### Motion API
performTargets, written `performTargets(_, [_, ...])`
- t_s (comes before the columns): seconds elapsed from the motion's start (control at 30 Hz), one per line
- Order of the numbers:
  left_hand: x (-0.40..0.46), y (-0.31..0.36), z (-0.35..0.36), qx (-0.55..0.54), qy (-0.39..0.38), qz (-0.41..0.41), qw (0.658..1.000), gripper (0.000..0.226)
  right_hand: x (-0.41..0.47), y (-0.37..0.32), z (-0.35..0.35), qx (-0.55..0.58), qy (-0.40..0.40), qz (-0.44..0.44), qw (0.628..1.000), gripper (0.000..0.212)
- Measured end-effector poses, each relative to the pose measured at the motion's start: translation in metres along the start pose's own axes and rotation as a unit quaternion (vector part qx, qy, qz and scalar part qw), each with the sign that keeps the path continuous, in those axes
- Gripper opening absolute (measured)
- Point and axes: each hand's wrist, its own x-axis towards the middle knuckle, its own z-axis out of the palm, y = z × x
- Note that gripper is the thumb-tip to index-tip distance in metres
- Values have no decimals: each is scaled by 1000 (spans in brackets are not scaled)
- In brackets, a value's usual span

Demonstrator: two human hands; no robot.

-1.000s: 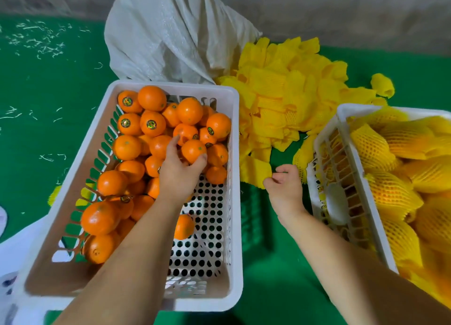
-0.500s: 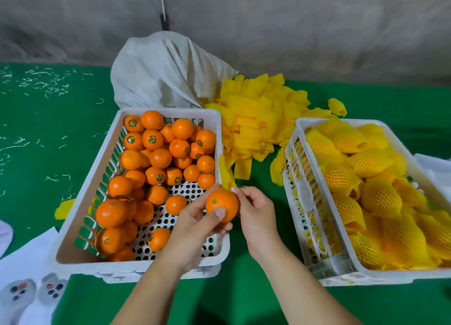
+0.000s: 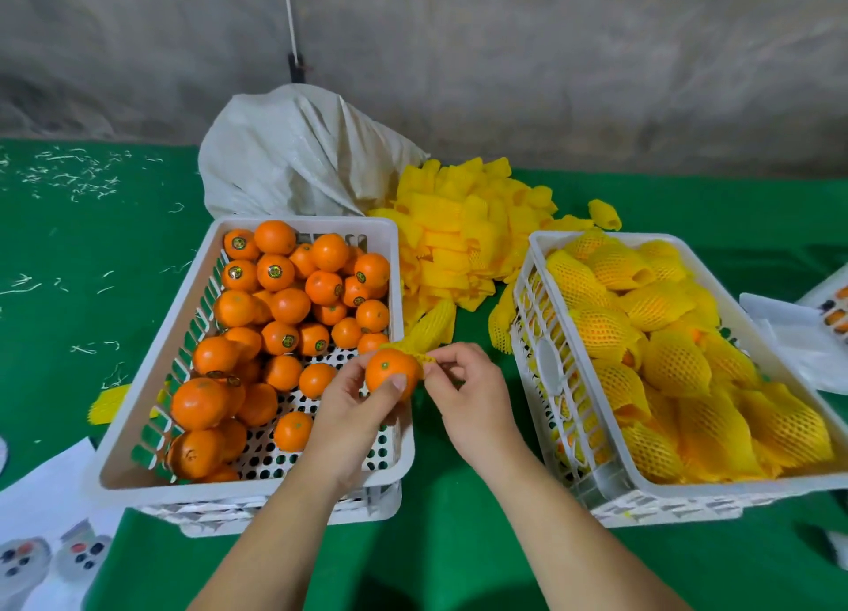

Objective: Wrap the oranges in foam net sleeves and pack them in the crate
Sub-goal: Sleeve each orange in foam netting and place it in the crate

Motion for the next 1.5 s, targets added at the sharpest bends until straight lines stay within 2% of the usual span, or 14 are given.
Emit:
performTargets(0.13, [1, -1, 0, -18, 71, 23, 997, 64, -6, 1, 5, -17, -24, -44, 999, 9])
performTargets(0.2, [3, -3, -1, -2, 54, 27, 998, 70, -11, 0, 8, -4, -27, -51, 998, 15])
performTargets(0.33, [5, -3, 1, 10, 41, 18, 999, 44, -16, -6, 13, 3, -31, -61, 998, 13])
performTargets(0.47, [2, 1, 5, 24, 50, 9, 998, 32, -13, -10, 15, -30, -23, -75, 996, 9])
performTargets(0.53, [2, 3, 6, -6, 27, -8, 1000, 34, -11, -11, 16, -49, -27, -96, 994, 11])
performTargets(0.67, [1, 3, -3, -71, -91, -24, 993, 64, -7, -10, 19, -88, -37, -128, 987, 22])
performTargets(0.73, [0, 2, -4, -73, -97, -1, 993, 65, -4, -10, 18, -75, -57, -119, 988, 24])
performTargets(0.93, [-3, 0, 3, -3, 3, 83, 997, 48, 3, -6, 5, -108, -8, -166, 980, 16])
performTargets(1.07, [-3, -1, 6, 44, 95, 107, 989, 32, -2, -10, 6, -174, -5, -241, 955, 24])
performTargets(1.2, [-3, -2, 6, 41, 162, 93, 982, 41, -11, -7, 9, -208, 7, -288, 935, 19])
performTargets(1.27, [-3, 0, 7, 35, 168, 94, 981, 46, -15, -5, 11, -203, 9, -276, 939, 21])
performTargets(1.33, [-3, 3, 6, 26, 144, 98, 984, 48, -16, -5, 15, -176, 23, -214, 961, 28])
performTargets(1.43, [-5, 5, 6, -13, 53, 112, 992, 51, -8, -5, 18, -108, 45, -119, 986, 50])
performTargets(1.5, [-8, 7, 6, -20, 11, 128, 992, 51, -5, -5, 15, -78, 32, -115, 990, 51])
